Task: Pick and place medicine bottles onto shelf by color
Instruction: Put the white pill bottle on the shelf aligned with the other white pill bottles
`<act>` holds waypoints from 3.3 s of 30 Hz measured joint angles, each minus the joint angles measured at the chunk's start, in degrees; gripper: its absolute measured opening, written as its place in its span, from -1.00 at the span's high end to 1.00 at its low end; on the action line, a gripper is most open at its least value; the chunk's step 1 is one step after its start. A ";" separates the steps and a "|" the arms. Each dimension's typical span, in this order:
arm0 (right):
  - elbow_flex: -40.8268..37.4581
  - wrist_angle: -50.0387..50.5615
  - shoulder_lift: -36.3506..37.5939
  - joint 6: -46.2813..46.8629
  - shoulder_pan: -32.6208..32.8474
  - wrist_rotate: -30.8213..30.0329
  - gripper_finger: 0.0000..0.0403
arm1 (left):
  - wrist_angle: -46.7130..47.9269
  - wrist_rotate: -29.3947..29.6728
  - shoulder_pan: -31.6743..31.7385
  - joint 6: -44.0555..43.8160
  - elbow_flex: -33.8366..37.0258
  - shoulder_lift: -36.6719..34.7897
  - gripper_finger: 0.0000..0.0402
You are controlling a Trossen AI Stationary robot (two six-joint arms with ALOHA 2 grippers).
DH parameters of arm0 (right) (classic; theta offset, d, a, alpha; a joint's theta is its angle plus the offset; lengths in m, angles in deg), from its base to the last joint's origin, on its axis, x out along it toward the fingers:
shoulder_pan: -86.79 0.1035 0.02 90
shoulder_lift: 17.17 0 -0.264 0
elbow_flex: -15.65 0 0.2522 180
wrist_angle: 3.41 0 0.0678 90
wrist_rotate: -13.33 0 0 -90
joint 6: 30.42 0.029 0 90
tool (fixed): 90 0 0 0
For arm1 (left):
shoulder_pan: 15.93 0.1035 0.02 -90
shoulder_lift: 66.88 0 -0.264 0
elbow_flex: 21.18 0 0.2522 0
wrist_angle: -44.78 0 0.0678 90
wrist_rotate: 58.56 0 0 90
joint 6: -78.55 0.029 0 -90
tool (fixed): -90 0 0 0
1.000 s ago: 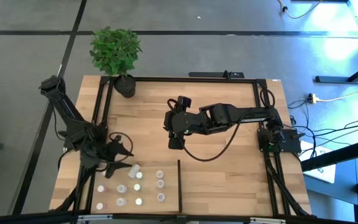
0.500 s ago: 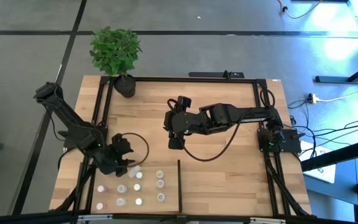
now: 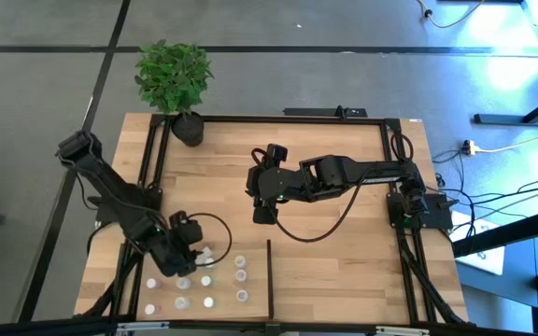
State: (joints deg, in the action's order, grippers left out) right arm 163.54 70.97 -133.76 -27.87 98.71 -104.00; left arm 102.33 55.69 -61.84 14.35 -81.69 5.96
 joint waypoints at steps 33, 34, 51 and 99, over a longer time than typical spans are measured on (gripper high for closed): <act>0.00 -0.01 -0.01 0.01 -0.02 0.00 -0.31 | -2.91 -1.38 1.31 -3.20 0.02 4.31 -0.47; 0.00 -0.02 -0.01 0.02 0.00 0.00 -0.31 | -3.19 -1.38 1.31 -3.20 0.02 4.52 -0.47; 0.00 -0.02 -0.01 0.02 0.00 0.00 -0.31 | -4.71 -1.20 2.19 -2.92 0.04 6.66 -0.47; 0.00 -0.09 -0.01 -0.01 0.00 0.00 -0.31 | -5.28 1.68 0.40 -2.63 0.07 8.52 0.62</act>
State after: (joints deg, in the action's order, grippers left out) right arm 163.54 70.88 -133.77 -27.87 98.71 -104.00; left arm 97.06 57.37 -61.44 11.72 -81.62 14.48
